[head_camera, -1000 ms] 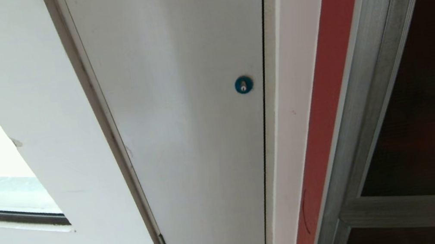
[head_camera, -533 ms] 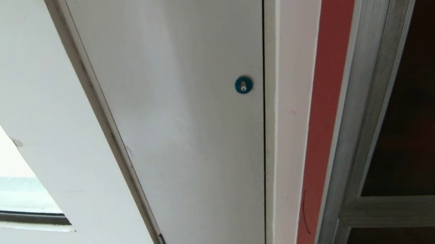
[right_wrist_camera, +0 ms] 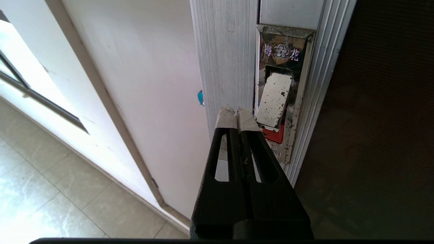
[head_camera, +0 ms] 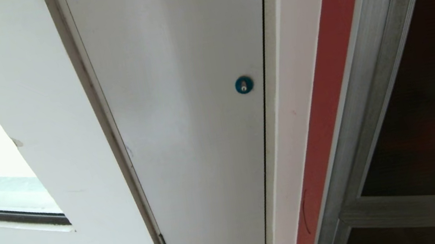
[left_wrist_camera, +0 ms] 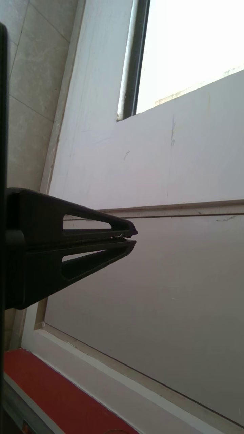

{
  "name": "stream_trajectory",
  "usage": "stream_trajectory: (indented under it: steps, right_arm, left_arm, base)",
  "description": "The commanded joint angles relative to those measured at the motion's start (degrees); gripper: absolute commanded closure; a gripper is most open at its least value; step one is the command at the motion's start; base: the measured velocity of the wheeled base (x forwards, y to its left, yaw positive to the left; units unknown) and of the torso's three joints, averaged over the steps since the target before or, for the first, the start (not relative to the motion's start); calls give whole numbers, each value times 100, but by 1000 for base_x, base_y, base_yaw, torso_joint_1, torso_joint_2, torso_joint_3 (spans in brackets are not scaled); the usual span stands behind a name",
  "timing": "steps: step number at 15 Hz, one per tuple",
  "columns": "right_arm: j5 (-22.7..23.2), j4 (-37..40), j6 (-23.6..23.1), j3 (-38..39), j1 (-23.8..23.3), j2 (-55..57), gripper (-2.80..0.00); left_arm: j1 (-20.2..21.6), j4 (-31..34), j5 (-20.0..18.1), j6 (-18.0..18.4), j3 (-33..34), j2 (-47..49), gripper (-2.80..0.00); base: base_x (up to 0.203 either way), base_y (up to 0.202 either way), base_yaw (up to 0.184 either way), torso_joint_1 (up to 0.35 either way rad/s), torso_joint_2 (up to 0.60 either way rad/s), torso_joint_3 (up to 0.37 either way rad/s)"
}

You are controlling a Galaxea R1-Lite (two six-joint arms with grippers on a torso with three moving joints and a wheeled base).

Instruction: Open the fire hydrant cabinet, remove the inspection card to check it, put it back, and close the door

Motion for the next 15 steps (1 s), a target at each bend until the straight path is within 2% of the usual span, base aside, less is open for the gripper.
stream_trajectory:
  steps: [1, 15]
  right_arm:
    - [5, -1, 9, -20, -6, 7, 0]
    - [22, -106, 0, 4, 4, -301, 0]
  left_arm:
    - [0, -5, 0, 0, 35, 7, 0]
    - [0, -3, 0, 0, 35, 7, 0]
  base:
    - [0, 0, 0, 0, 0, 0]
    - [0, 0, 0, 0, 0, 0]
